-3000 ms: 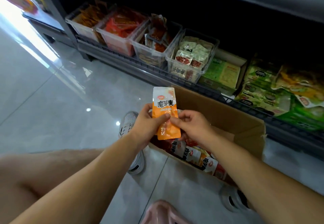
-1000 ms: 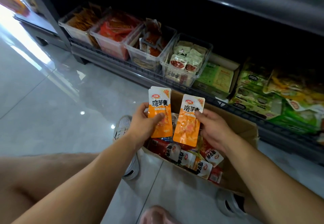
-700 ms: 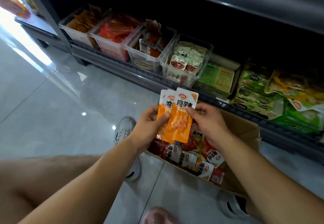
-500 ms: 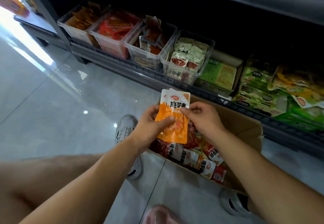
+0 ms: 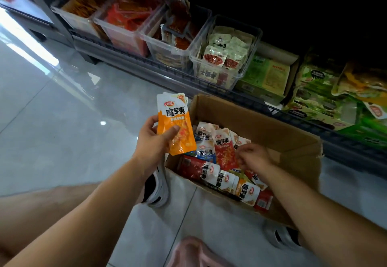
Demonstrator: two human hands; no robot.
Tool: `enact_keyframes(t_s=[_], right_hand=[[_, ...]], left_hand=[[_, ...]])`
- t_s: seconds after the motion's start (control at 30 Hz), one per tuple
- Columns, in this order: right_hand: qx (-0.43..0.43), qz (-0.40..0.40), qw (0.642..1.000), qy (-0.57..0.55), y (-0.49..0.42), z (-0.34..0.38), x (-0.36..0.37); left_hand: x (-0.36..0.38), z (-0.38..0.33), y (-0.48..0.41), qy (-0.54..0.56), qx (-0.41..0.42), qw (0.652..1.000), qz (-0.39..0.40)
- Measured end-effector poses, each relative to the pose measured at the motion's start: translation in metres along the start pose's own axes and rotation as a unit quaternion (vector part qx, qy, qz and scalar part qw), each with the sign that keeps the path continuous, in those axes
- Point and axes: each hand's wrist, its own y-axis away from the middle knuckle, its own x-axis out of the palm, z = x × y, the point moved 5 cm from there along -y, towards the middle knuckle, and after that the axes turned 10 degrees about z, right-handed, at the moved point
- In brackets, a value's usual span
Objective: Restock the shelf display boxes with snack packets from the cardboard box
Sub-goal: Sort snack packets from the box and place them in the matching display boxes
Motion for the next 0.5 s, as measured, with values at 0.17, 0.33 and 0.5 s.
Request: enact_keyframes(t_s=[0.17, 0.33, 0.5], right_hand=[[-0.017, 0.028, 0.996, 0.079, -0.024, -0.014, 0.027], [-0.025, 0.078, 0.987, 0.142, -0.037, -0.033, 0.033], [0.009, 0.102, 0.978, 0.184, -0.036, -0.056, 0.016]], left_hand=[[-0.010, -0.001, -0.007, 0.001, -0.003, 1.000, -0.022], [-0.011, -0.002, -0.012, -0.014, 0.006, 1.000, -0.025], [0.003, -0.007, -0.018, -0.040, 0.009, 0.999, 0.000]])
